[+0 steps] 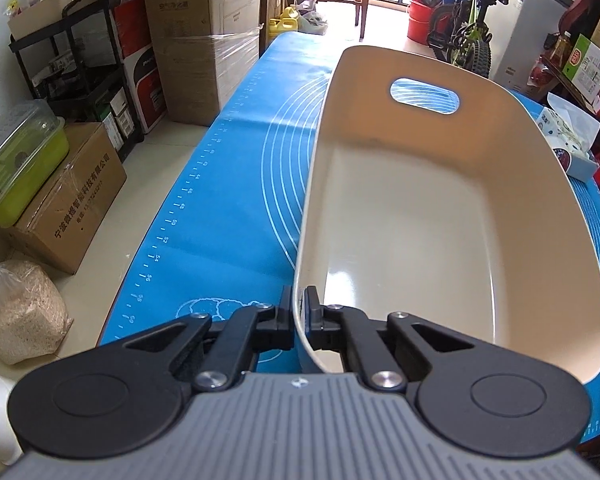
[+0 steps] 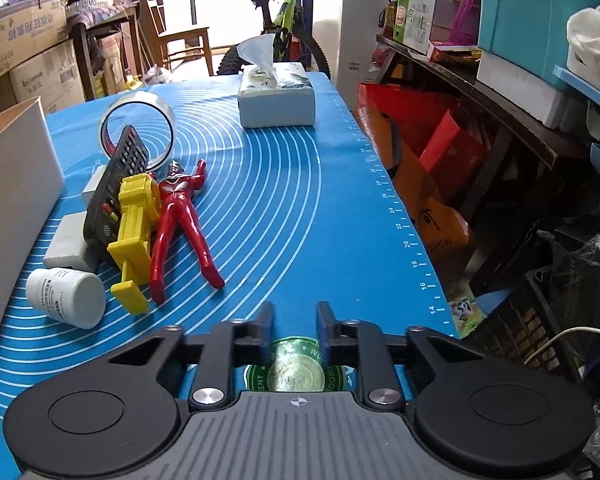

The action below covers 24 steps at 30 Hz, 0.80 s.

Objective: Organize rigid objects
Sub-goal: 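Grasp the green ointment tin with the right gripper and lift it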

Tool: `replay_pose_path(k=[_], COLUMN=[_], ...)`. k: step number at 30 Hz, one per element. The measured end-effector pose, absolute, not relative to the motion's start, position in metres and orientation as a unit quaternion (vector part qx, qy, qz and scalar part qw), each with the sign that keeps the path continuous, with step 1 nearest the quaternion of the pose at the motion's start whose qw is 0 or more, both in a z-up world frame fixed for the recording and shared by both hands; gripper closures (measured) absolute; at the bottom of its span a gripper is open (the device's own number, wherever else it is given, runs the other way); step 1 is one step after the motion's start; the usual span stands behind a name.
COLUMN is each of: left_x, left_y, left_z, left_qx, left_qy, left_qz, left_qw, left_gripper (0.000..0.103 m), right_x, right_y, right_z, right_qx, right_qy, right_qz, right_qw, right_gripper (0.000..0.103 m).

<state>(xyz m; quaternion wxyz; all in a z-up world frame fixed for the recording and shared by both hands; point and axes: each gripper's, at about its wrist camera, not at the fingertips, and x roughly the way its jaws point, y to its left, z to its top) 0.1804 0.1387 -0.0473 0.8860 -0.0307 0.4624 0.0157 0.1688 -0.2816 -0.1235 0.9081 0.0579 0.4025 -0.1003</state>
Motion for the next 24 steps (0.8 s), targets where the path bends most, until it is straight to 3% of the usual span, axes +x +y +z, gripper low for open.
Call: replay_pose_path(k=[16, 21, 24], left_x=[0.179, 0.178, 0.178], left_y=[0.136, 0.136, 0.136], left_z=[-0.047, -0.047, -0.047], left_qx=[-0.021, -0.02, -0.019], left_qy=[0.461, 0.461, 0.461], left_qz=[0.014, 0.013, 0.013], left_qw=[0.887, 0.887, 0.887], left_gripper=[0.097, 0.097, 0.097], right_x=[0.152, 0.139, 0.136], right_y=[-0.29, -0.282, -0.275], right_z=[-0.126, -0.13, -0.131], right_qx=[0.086, 0.061, 0.048], right_qy=[0.404, 0.411, 0.411], right_qz=[-0.08, -0.073, -0.072], right_qw=[0.907, 0.907, 0.908], right_gripper=[0.045, 0.044, 0.049])
